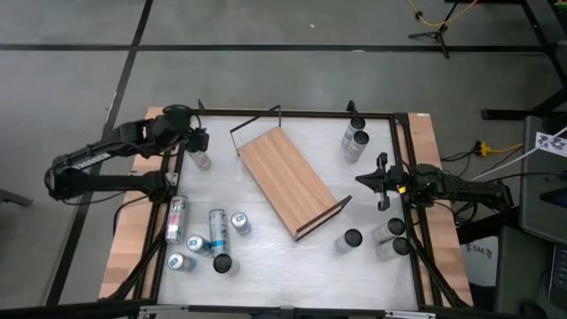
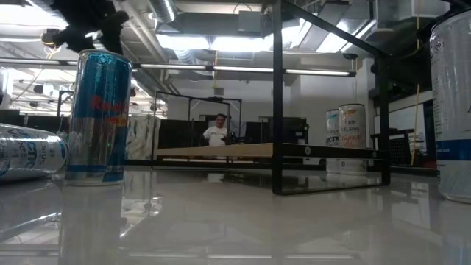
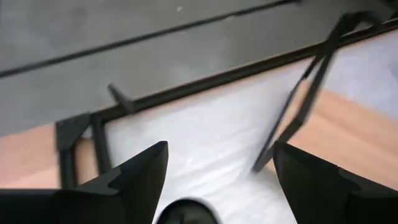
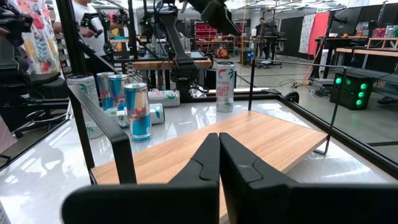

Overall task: Place canned beverage on shelf
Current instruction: Put the top white-pink soda can on the shelf

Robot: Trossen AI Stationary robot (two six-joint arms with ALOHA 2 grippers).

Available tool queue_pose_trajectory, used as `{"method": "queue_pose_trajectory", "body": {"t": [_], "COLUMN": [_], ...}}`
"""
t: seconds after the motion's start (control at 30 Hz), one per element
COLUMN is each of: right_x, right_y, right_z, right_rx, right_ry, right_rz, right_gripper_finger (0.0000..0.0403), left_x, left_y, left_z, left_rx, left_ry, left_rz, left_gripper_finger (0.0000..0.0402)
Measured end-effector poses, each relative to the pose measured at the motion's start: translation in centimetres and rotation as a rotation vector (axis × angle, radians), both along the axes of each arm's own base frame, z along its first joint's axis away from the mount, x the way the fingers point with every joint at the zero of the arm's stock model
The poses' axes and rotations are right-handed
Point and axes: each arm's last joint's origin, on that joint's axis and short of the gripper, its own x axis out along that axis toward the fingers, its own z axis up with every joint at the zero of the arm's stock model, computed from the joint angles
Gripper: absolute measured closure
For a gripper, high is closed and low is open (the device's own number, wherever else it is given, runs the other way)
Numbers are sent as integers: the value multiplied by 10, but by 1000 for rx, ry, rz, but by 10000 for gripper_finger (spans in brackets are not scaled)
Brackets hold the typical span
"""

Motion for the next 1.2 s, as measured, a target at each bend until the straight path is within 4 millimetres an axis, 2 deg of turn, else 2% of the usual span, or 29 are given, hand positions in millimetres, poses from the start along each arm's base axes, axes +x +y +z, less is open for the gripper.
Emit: {"method": "queue_pose_trajectory", "body": {"t": [0.5, 1.0, 1.2], "right_x": [0, 0, 0], "right_y": [0, 0, 0], "right_z": [0, 0, 0], "right_rx": [0, 0, 0], "right_ry": [0, 1, 1], "right_rz": [0, 0, 0], "right_gripper_finger": [402, 402, 402], "left_x": [-9, 17, 18], "left_y": [0, 12, 13], "left_z": [-12, -30, -36], "left_rx": [-223, -331, -361], "left_ry": [31, 168, 247], "left_rz": [47, 42, 56], "left_gripper_finger": [118, 118, 118]}}
